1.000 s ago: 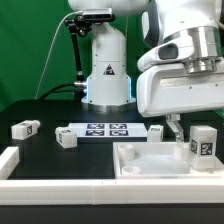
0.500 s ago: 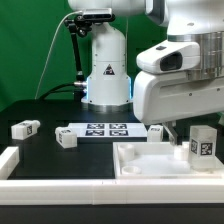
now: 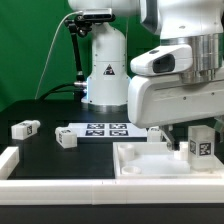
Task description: Assemble one leg
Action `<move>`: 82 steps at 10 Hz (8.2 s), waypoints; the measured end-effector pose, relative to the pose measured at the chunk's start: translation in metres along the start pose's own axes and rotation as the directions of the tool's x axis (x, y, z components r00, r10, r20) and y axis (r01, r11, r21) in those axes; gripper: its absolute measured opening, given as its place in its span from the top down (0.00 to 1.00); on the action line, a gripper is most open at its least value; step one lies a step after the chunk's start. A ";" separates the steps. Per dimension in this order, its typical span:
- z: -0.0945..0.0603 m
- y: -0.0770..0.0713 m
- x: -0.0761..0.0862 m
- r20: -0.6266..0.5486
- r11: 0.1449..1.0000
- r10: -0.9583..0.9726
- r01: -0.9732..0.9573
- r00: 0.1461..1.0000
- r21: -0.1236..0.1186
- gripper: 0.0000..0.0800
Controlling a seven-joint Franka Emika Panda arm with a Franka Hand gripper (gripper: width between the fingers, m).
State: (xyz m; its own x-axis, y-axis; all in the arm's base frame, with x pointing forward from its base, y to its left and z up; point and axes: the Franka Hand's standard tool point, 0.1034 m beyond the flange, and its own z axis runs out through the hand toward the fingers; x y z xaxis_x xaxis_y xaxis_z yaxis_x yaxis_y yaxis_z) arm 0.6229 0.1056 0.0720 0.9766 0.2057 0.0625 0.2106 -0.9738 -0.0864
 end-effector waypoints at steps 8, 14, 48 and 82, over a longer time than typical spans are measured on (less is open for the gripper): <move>0.003 -0.009 -0.002 -0.004 0.754 0.657 -0.657 0.754 0.005 0.64; 0.004 -0.009 -0.003 0.017 0.020 1.000 -1.000 0.020 0.012 0.64; 0.007 -0.010 -0.001 0.102 -0.479 0.876 -0.876 -0.471 0.061 0.63; 0.006 -0.015 -0.001 0.080 -0.254 0.966 -0.956 -0.245 0.143 0.63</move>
Offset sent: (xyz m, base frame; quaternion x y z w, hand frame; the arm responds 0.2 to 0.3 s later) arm 0.0000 0.0000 0.0000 0.0000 0.0000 0.2085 0.9780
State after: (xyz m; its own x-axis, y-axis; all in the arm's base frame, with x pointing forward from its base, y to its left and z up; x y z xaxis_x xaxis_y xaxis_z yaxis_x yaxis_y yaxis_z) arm 0.6193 0.1203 0.0671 -0.0324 -0.9835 -0.1778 -0.9815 0.0650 -0.1803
